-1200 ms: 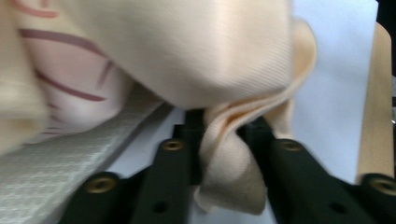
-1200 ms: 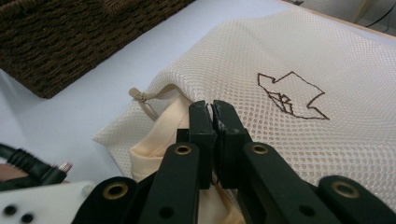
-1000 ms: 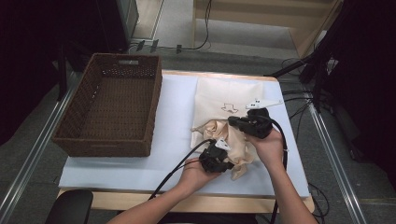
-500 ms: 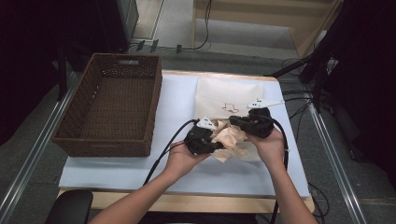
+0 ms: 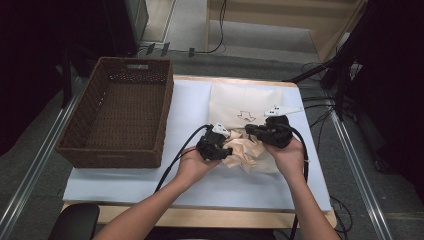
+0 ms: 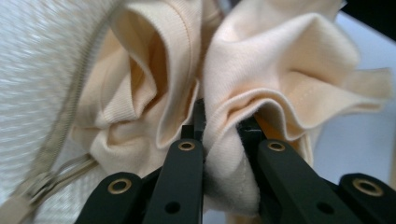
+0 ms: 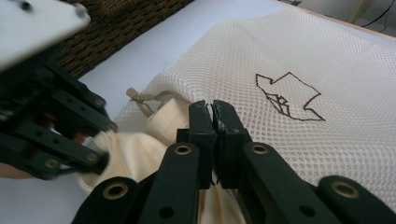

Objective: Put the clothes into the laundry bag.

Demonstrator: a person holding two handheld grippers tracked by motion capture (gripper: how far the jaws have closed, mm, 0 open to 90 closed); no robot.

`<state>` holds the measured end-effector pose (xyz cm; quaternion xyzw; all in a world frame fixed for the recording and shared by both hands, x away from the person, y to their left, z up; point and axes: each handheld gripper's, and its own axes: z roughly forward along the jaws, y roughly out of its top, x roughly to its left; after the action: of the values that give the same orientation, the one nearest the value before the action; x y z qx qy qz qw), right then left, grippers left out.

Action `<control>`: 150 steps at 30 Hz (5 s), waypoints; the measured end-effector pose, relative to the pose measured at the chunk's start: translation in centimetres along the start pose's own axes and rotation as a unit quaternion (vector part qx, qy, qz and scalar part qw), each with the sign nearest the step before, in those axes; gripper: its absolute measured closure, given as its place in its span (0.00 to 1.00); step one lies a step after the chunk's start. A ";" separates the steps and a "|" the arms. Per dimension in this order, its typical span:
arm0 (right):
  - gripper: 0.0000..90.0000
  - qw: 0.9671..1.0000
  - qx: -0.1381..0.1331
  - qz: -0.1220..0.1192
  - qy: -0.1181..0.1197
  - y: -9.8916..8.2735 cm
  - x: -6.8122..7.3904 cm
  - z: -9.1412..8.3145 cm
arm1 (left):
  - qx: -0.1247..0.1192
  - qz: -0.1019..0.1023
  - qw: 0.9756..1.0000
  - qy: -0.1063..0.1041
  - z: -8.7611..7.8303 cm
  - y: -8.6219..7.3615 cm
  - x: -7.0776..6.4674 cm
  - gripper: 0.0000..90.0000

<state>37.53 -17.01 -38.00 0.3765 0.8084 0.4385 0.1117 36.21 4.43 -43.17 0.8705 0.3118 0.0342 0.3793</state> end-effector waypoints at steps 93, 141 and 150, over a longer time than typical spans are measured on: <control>0.99 1.000 0.015 0.021 -0.002 -0.6 -1.0 0.8 | -0.048 0.008 0.999 -0.022 -4.9 2.1 -1.2 0.57; 0.99 1.000 0.018 0.025 0.002 -0.7 -1.1 0.9 | -0.031 -0.003 1.000 0.003 5.5 2.8 0.3 1.00; 0.99 1.000 0.018 0.024 0.004 -0.7 -1.1 0.9 | -0.027 -0.017 0.999 0.012 5.3 3.0 0.9 1.00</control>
<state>38.41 -17.45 -39.25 0.3962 0.8074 0.4275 0.0913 40.07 0.02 -45.08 0.8541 0.3300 0.0469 0.3993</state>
